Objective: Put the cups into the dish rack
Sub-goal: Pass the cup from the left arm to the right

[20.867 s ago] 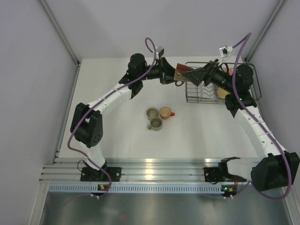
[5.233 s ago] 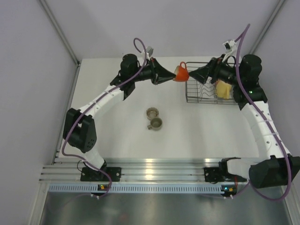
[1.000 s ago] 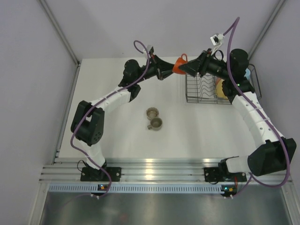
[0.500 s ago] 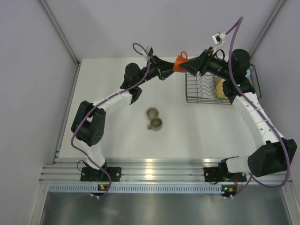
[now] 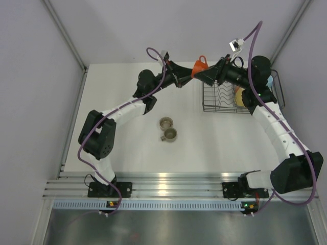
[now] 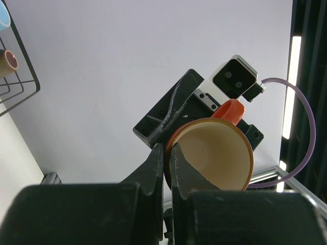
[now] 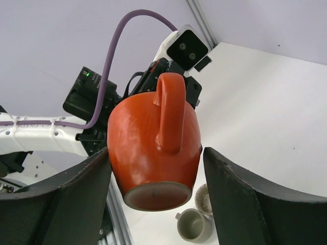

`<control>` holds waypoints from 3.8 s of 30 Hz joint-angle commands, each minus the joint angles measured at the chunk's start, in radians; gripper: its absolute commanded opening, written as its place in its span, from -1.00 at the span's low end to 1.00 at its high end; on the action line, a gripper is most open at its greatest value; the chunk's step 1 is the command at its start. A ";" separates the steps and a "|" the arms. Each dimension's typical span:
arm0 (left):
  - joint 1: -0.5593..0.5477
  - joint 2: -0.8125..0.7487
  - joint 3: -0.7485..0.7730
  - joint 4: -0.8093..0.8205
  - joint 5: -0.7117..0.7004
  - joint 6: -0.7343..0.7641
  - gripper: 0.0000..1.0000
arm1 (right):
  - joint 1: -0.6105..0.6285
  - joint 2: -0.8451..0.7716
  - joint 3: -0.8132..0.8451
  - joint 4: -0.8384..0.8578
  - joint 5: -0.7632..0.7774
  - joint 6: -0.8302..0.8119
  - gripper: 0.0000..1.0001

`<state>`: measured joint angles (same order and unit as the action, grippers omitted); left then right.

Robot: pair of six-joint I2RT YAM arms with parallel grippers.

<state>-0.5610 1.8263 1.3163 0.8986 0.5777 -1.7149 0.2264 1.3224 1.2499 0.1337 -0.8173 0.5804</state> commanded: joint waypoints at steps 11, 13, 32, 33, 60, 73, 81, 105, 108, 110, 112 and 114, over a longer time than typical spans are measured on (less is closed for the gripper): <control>-0.011 -0.047 0.004 0.187 -0.024 -0.040 -1.00 | 0.001 -0.048 0.002 0.035 0.027 -0.011 0.20; -0.010 -0.048 -0.002 0.187 -0.027 -0.038 -1.00 | 0.001 -0.052 0.000 0.040 0.038 -0.011 0.07; -0.016 -0.036 -0.015 0.229 -0.021 -0.057 -1.00 | -0.001 -0.023 0.042 0.049 0.038 0.010 0.57; -0.016 -0.035 -0.015 0.229 -0.021 -0.057 -1.00 | -0.001 -0.023 0.042 0.050 0.040 0.009 0.60; -0.025 -0.015 -0.019 0.272 -0.036 -0.077 -1.00 | -0.007 -0.028 0.066 0.156 -0.011 0.091 -0.22; -0.023 -0.001 0.004 0.270 -0.026 -0.081 -0.72 | -0.009 -0.035 0.000 0.159 0.026 0.073 -1.00; -0.023 -0.010 -0.017 0.283 -0.032 -0.086 -0.36 | -0.018 -0.028 0.002 0.167 0.032 0.068 -1.00; -0.013 0.013 -0.052 0.289 -0.027 -0.071 -0.17 | -0.067 -0.051 -0.040 0.196 0.040 0.085 -1.00; -0.007 0.025 -0.057 0.283 -0.033 -0.058 -0.15 | -0.070 -0.052 -0.037 0.195 0.041 0.084 -1.00; -0.001 0.034 -0.060 0.270 -0.030 -0.049 -0.14 | -0.071 -0.055 -0.033 0.191 0.041 0.082 -1.00; 0.013 0.044 -0.068 0.269 -0.035 -0.040 -0.11 | -0.075 -0.058 -0.032 0.185 0.043 0.082 -1.00; 0.029 0.054 -0.074 0.273 -0.036 -0.035 -0.10 | -0.079 -0.061 -0.027 0.178 0.043 0.078 -1.00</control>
<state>-0.5571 1.8641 1.2530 1.0885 0.5449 -1.7794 0.1650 1.2984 1.2041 0.2466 -0.7853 0.6659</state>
